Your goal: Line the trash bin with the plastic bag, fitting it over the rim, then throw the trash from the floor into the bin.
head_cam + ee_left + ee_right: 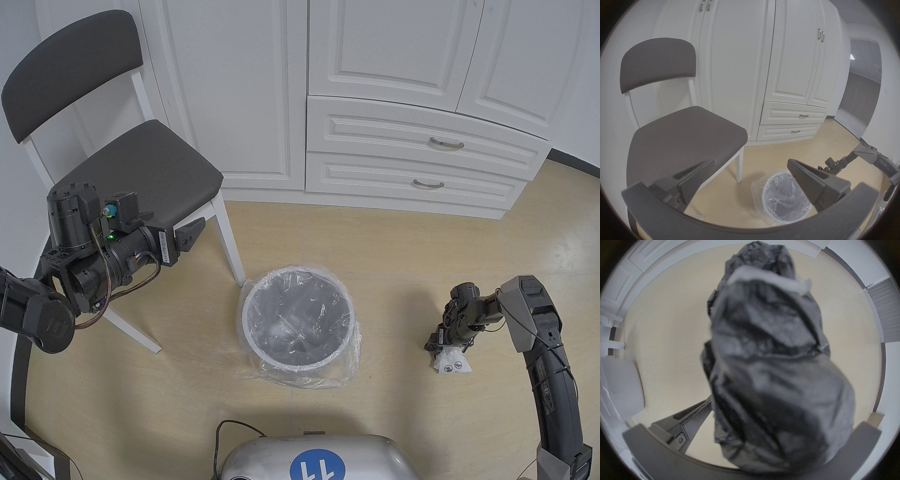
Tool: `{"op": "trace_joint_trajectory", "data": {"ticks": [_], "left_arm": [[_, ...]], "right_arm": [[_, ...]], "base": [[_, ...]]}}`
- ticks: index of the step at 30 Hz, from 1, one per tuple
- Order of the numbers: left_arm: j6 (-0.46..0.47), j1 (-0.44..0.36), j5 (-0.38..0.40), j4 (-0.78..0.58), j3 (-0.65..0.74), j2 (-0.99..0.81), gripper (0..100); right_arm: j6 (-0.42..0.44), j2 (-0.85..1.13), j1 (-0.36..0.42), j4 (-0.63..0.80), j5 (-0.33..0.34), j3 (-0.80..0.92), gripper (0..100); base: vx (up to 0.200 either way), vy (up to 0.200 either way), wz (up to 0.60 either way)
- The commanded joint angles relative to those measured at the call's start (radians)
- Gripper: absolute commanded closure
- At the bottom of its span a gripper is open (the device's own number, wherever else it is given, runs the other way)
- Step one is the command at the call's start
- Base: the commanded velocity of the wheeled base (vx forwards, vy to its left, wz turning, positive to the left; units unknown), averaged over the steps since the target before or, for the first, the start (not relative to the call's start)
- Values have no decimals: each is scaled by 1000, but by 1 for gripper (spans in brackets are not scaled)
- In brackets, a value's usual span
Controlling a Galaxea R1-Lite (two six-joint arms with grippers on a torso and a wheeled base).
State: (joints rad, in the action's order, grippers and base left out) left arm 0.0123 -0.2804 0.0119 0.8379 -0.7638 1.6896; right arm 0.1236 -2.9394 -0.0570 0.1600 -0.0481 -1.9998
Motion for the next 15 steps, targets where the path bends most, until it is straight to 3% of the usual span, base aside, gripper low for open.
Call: {"op": "trace_joint_trajectory", "data": {"ticks": [1, 14, 15], "left_arm": [[0, 0, 0, 0, 0, 12, 0], [1, 0, -1, 0, -5, 21, 0], [0, 0, -1, 1, -5, 21, 0]], "right_arm": [[2, -6, -1, 3, -3, 0, 0], [16, -6, -1, 6, -4, 0, 0], [16, -6, -1, 4, -4, 0, 100]], "base": [[0, 0, 0], [0, 0, 0], [0, 0, 0]]}}
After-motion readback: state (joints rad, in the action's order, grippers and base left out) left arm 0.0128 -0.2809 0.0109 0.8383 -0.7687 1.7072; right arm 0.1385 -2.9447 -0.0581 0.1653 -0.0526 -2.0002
